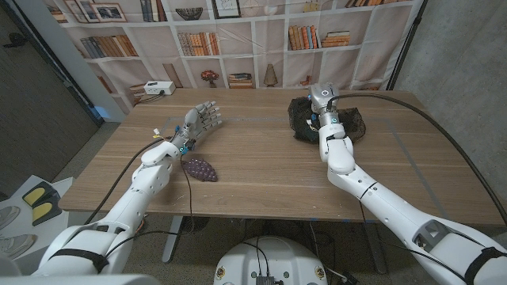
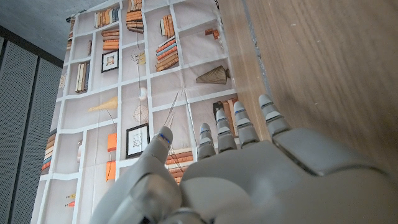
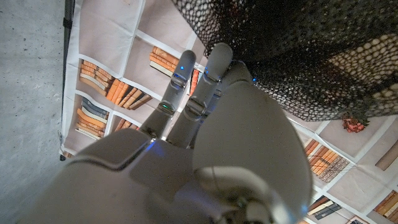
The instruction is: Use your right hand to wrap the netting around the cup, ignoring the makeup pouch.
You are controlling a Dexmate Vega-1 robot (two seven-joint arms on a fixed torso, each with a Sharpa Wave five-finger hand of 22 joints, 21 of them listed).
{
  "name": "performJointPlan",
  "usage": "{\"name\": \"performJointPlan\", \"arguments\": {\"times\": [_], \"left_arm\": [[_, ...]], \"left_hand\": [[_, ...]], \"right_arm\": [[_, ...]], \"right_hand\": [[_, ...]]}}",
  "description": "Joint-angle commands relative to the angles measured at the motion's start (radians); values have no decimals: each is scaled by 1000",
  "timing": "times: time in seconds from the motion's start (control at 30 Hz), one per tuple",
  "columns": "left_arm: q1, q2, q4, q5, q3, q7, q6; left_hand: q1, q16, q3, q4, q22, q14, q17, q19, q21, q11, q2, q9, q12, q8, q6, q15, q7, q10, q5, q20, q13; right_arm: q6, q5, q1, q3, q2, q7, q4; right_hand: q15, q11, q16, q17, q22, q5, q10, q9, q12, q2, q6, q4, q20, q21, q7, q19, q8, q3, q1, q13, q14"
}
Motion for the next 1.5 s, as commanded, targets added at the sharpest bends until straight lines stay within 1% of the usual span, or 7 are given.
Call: {"name": "performJointPlan", "arguments": {"times": [0.03,0.4,0.67,0.87,1.03,1.3,1.5], "left_arm": [[26,7,-42,-4,0,30,17],[53,10,-93,-3,2,67,27],[64,9,-111,-4,6,80,31],[66,6,-120,-1,11,87,29],[71,6,-131,-1,14,95,32],[71,4,-140,1,19,100,32],[72,5,-143,0,20,102,36]], "left_hand": [[-8,-3,7,-1,2,0,4,1,-1,3,1,3,-2,2,6,-1,-3,7,-5,3,3],[-9,-3,7,-1,2,-1,4,1,-1,2,1,3,-2,2,6,-1,-3,7,-5,3,3],[-9,-2,7,-1,2,1,4,1,-1,2,1,3,-1,2,5,0,-2,8,-5,3,3],[-9,-2,7,-1,2,-1,4,1,-1,3,2,3,-2,2,6,-1,-2,7,-5,3,3],[-9,-2,7,-1,2,1,4,1,-1,1,1,3,-2,2,5,0,-2,7,-5,3,3],[-9,-2,8,-2,2,1,4,1,-2,0,1,3,-2,2,6,1,-2,7,-5,3,3],[-10,-2,8,-2,2,0,4,1,-2,-2,2,3,-2,2,5,0,-2,6,-5,3,3]], "right_arm": [[-7,67,145,-89,23,-28,209],[-90,80,235,-178,29,149,289],[-167,57,296,-249,32,371,317],[-212,42,314,-276,33,442,323],[-229,57,289,-253,10,401,272],[-205,155,216,-157,1,175,186],[-178,248,158,-81,22,-23,139]], "right_hand": [[0,-42,-16,-8,3,-4,46,4,-5,4,3,3,-132,5,-16,-10,4,-5,8,2,-3],[-3,-45,-214,-151,-8,-2,8,-10,-96,48,-21,-24,-101,-5,-37,-67,-14,63,85,-92,-78],[-3,-39,-516,-363,-14,-62,-201,-306,-326,38,-141,5,-63,-83,-73,-153,-272,143,15,-242,-319],[17,-37,-521,-478,-16,-38,-356,-393,-473,-31,-302,60,-10,-172,-81,-170,-422,112,-145,-295,-552],[37,-25,-519,-495,-15,-9,-440,-400,-532,-57,-383,92,41,-221,-64,-200,-483,86,-226,-309,-655],[45,-16,-493,-502,-11,19,-448,-398,-564,71,-347,124,41,-268,-61,-224,-500,157,-244,-319,-723],[29,-21,-472,-503,-10,12,-400,-397,-559,82,-301,129,31,-271,-69,-207,-497,240,-225,-322,-691]]}}
